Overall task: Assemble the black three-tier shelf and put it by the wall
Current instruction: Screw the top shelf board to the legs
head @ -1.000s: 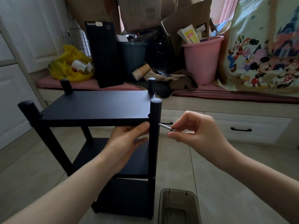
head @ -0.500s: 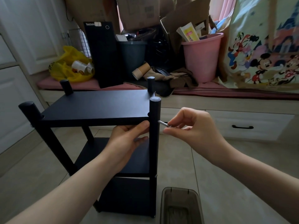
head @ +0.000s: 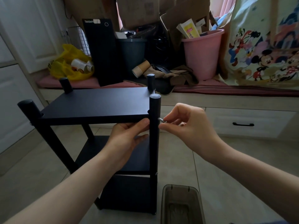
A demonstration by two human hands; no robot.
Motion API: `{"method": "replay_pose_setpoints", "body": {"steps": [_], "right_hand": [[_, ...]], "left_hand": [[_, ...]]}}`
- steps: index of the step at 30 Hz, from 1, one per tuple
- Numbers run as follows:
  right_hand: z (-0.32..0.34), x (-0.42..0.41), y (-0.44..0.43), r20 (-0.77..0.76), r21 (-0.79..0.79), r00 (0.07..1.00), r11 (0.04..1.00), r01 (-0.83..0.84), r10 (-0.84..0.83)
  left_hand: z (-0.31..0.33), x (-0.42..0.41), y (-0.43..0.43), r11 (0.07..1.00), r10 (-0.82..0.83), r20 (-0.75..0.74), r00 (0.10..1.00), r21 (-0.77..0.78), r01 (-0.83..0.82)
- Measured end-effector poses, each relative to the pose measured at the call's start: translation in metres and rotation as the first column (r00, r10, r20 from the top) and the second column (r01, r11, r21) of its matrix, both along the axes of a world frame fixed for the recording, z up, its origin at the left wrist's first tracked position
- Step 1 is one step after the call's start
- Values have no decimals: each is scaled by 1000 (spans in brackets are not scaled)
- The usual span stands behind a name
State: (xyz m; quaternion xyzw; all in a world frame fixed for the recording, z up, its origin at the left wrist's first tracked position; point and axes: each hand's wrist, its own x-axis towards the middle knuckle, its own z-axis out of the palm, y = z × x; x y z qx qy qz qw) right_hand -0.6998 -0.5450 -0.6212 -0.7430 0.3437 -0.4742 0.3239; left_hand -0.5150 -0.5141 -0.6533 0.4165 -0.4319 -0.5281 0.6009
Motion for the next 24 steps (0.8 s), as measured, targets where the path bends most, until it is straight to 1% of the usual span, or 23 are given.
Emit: {"method": "replay_pose_setpoints", "body": {"steps": [8,14,24], "right_hand": [[-6,-1,-3,6,-30,1000,1000,-1,1],[-5,2,1,-20,-90,999,995,47,-49],[-5,9,0,6,-75,998,995,65,-65]], "left_hand": [[1,-1,1,1000,7,15,1000,15,-7],[0,0,2,1000,-6,22,1000,1,6],[-3,2,-1,1000,-6,50,999,-18,7]]}}
